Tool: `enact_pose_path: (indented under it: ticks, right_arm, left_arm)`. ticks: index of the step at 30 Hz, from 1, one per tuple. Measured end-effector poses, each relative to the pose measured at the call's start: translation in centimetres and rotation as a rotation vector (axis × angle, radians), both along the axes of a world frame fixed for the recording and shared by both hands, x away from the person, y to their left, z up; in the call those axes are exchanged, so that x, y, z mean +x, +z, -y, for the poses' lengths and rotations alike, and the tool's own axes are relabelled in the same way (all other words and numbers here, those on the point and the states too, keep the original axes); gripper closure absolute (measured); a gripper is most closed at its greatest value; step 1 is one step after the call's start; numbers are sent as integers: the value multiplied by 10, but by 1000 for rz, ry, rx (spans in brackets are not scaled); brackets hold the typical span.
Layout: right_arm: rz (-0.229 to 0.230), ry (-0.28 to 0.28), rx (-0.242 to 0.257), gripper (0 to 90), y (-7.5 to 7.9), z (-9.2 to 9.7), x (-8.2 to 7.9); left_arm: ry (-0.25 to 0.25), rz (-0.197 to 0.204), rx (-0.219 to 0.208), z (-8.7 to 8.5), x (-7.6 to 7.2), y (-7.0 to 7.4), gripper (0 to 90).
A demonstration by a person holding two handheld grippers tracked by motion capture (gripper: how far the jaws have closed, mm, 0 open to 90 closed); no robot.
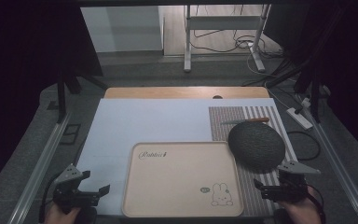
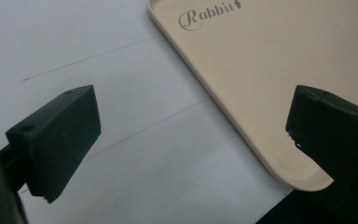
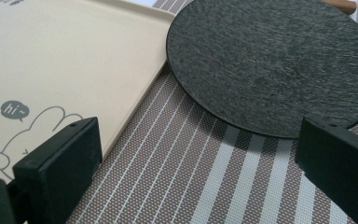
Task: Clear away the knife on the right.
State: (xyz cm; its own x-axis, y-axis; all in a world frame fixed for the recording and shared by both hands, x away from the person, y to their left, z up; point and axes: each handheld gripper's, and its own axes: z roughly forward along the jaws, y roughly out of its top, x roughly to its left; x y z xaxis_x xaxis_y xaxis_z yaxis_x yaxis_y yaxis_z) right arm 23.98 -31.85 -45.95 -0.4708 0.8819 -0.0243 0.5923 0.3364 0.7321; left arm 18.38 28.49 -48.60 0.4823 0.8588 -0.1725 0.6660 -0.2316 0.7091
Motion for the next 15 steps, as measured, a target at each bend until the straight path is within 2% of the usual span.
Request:
enact_pose_path:
  ticks: [8, 10, 12, 15]
  right_arm:
    - [-6, 33, -22, 6, -1, -3, 1]
    - [-15, 34, -20, 6, -1, -3, 1]
    - [-19, 35, -12, 6, -1, -3, 2]
    - [-23, 36, -15, 6, -1, -3, 2]
  left_arm:
    - [0, 7, 6, 1, -1, 0, 32]
    - [2, 19, -11, -1, -3, 0, 31]
    - [8, 24, -48, -5, -4, 0, 31]
    - [10, 25, -58, -6, -4, 0, 31]
